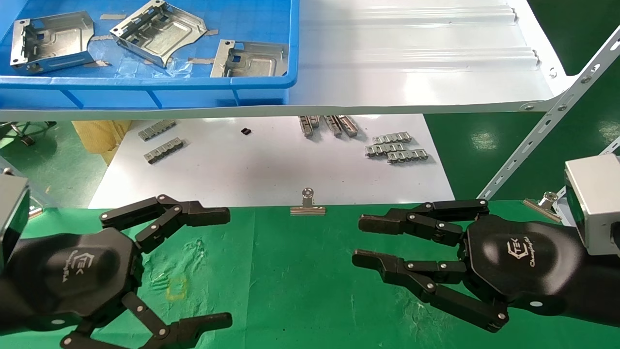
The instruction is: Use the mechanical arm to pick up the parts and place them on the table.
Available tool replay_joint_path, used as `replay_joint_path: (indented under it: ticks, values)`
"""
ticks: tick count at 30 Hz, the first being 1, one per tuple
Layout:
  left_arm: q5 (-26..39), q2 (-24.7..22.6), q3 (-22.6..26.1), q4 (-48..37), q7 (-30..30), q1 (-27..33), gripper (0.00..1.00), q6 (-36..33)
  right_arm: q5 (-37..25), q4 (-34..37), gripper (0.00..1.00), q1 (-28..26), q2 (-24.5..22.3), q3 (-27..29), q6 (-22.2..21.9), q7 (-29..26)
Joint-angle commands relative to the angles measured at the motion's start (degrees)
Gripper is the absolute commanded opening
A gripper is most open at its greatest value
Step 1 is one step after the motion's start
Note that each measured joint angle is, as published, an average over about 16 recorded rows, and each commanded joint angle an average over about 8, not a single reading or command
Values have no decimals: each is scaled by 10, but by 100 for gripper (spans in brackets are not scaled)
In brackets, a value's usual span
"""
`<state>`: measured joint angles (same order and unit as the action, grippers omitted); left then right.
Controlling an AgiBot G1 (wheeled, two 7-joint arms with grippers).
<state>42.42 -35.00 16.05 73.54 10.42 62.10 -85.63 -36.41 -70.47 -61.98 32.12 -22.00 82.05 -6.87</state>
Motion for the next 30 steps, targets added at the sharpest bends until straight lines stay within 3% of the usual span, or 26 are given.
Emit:
replay_joint_path:
  ticks: [1, 7, 12, 18, 24, 25, 27, 28, 30]
  values:
    - [0, 1, 0, 1, -1, -1, 100, -3, 0, 0, 0, 0, 0, 0, 0, 0]
    - [24, -2, 0, 2, 1, 31, 100, 19, 0, 0, 0, 0, 0, 0, 0, 0]
    - [74, -28, 11, -56, 11, 125, 100, 48, 0, 0, 0, 0, 0, 0, 0, 0]
    - [173, -102, 44, -247, -16, 291, 100, 96, 0, 0, 0, 0, 0, 0, 0, 0]
    - [281, -181, 81, -451, -67, 416, 100, 221, 0, 0, 0, 0, 0, 0, 0, 0]
    - [296, -193, 87, -478, -74, 431, 95, 243, 0, 0, 0, 0, 0, 0, 0, 0]
    - [320, -214, 97, -524, -85, 457, 74, 278, 0, 0, 0, 0, 0, 0, 0, 0]
    - [330, -223, 102, -545, -91, 468, 61, 292, 0, 0, 6, 0, 0, 0, 0, 0]
    - [347, -238, 110, -579, -100, 486, 36, 312, 0, 0, 31, 0, 0, 0, 0, 0]
